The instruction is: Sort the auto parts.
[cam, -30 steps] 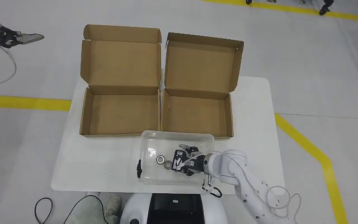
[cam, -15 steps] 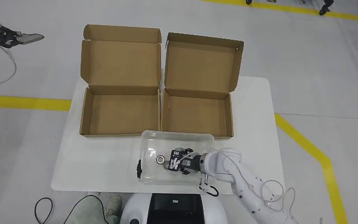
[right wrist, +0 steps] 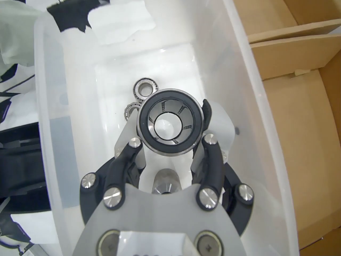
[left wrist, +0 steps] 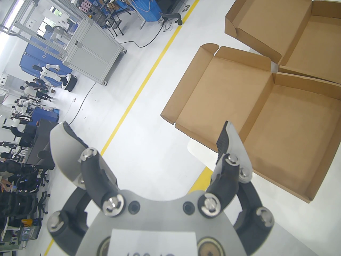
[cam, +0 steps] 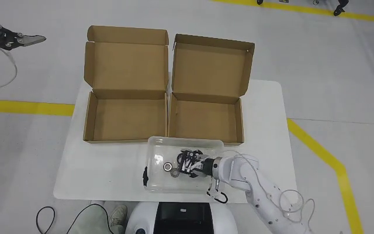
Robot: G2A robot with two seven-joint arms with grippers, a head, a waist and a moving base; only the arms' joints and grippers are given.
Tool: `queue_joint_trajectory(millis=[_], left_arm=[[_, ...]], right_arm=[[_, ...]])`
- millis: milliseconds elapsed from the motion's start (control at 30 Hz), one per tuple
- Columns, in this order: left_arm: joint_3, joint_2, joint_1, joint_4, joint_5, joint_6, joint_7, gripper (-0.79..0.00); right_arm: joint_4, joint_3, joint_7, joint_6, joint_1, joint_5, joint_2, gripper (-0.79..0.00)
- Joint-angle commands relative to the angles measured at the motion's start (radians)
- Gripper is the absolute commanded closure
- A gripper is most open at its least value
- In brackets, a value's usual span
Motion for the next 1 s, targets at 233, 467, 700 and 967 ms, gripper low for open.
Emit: queue_joint_trajectory(millis=[233,467,700,967], left_arm=[[0.000,0.000,0.000,0.000,0.000,0.000,0.000,-0.785],[0.000,0.000,0.000,0.000,0.000,0.000,0.000,-0.785],[0.000,0.000,0.000,0.000,0.000,0.000,0.000,-0.785],[0.000,0.000,0.000,0.000,0.000,0.000,0.000,-0.785]], right_arm=[[-0.004,0.048,-0.297,-0.043,-0.016,0.071,0.010,0.000],[-0.006,0.060,-0.453,0.004,-0.004,0.074,0.008,0.000],[-0.032,0.051,-0.547,-0.001,0.050,0.108,0.001,0.000],[-0.034,0.039,-0.623,-0.024,0.128,0.178,-0.010,0.000]])
